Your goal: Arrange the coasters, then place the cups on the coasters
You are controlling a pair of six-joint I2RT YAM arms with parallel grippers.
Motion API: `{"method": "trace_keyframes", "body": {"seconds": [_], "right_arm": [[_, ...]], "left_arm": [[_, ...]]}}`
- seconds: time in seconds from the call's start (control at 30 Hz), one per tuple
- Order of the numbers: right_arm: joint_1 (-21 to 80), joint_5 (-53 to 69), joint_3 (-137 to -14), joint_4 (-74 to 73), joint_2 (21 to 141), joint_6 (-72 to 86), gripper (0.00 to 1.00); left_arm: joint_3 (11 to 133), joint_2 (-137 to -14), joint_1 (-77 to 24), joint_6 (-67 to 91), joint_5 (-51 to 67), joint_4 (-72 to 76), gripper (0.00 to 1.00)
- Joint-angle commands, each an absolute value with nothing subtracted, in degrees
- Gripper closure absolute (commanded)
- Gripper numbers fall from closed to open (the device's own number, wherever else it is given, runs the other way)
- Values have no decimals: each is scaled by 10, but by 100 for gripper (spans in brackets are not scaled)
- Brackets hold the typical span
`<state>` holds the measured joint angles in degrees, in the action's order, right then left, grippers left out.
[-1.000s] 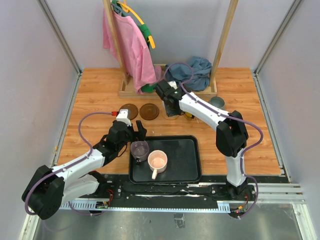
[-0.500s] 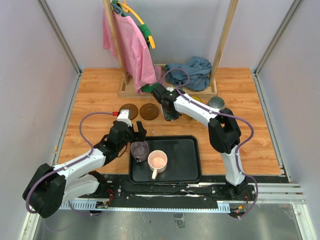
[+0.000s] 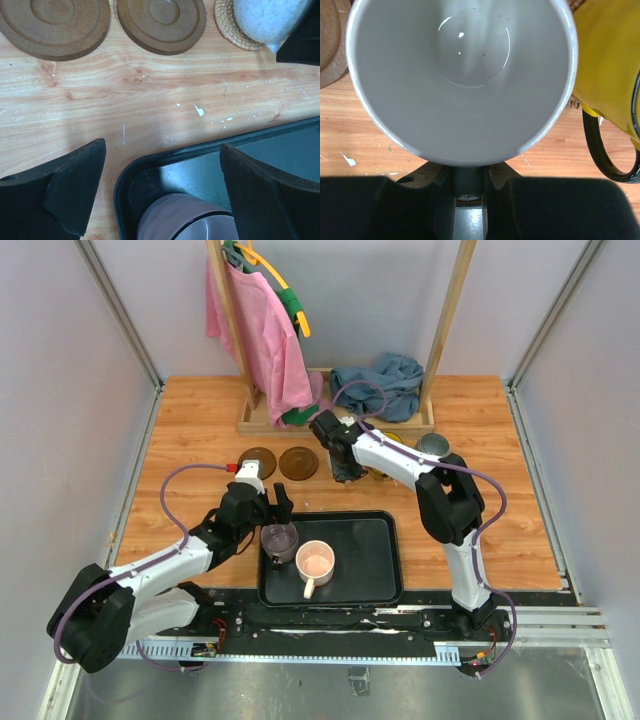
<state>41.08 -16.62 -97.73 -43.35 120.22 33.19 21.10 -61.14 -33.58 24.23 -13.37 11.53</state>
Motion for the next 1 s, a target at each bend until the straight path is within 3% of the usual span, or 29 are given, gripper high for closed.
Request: {"method": "trace_keyframes", "body": {"seconds": [0.0,0.53,0.87,0.97], "right_arm": [[405,-187,-977,-395,1181,341,99],[404,-171,-958,-370,1172,334,98],[405,-162,-948,-387,1162,337,50],[406,-159,-941,-386,1157,339,47]], "left_arm": [[221,-617,-341,239,-134,125,0],[218,-615,-341,242,-135,125,0],[216,-617,-341,243,-132,127,0],[216,-617,-341,244,-132,128,0]]}}
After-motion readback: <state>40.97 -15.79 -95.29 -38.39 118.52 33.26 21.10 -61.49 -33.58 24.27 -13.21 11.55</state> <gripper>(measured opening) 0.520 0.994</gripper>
